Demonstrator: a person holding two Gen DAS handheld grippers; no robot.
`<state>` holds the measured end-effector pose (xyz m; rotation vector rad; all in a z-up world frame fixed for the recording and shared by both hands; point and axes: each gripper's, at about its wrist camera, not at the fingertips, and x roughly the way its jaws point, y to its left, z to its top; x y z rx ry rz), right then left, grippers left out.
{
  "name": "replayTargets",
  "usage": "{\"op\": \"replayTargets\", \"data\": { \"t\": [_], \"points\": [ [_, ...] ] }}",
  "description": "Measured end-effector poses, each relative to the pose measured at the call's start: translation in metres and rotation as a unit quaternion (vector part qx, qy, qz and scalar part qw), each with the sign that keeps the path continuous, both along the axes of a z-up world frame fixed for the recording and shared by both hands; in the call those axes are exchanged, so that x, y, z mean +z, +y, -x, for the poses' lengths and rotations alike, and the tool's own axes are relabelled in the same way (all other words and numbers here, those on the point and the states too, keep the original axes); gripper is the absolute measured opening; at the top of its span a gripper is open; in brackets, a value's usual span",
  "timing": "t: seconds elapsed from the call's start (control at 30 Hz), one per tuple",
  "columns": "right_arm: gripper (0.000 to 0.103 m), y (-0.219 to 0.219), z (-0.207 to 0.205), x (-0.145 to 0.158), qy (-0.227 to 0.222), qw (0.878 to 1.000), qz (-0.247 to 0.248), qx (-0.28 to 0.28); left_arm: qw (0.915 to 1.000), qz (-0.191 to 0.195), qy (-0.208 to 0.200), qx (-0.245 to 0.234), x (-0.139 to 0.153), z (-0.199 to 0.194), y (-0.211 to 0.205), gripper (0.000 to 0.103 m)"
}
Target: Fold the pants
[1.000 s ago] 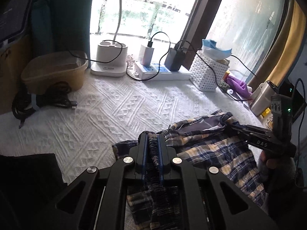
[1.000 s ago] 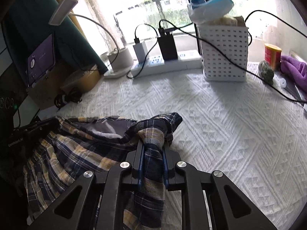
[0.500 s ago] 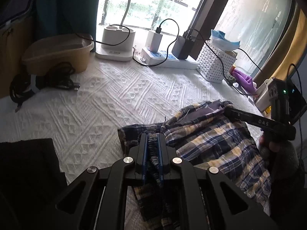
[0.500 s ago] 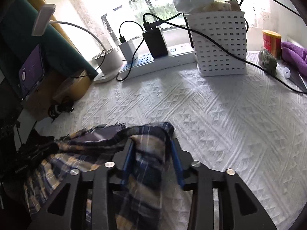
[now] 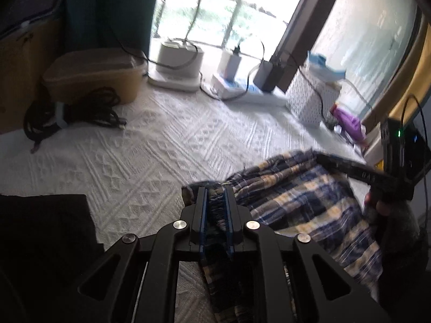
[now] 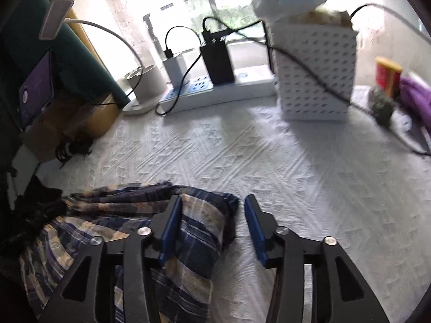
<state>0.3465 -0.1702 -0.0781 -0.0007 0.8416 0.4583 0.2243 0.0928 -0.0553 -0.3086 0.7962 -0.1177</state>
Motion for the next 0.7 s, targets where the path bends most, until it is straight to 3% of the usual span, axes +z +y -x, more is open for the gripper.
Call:
{"op": "replayTargets", "data": {
  "t": [0.07,0.17,0.37,0.47,0.6,0.7],
  "points": [
    [0.054,-0.004,0.003,0.005,-0.007,1.000,0.016,-0.014,0.9995,-0.007,-0.004,0.032,0.005,0.004,0.009,0.013],
    [0.061,-0.014,0.009,0.014,-0.017,0.999,0.021,-0.034,0.9991,0.005,-0.004,0.043,0.010,0.012,0.021,0.013],
    [0.062,-0.034,0.036,0.032,-0.036,0.997,0.033,-0.056,0.9999,0.004,-0.010,0.010,0.021,0.041,0.006,0.013],
    [0.077,-0.044,0.050,0.039,-0.047,0.997,0.027,-0.060,0.9999,0.007,-0.009,-0.004,0.022,0.054,-0.003,0.013],
    [0.079,-0.047,0.077,0.044,-0.053,0.997,0.024,-0.045,0.9999,0.007,-0.003,-0.015,0.020,0.069,-0.014,0.014],
    [0.079,-0.043,0.102,0.041,-0.050,0.998,0.029,-0.020,0.9998,0.007,0.002,-0.021,0.017,0.079,-0.021,0.026]
  ]
}}
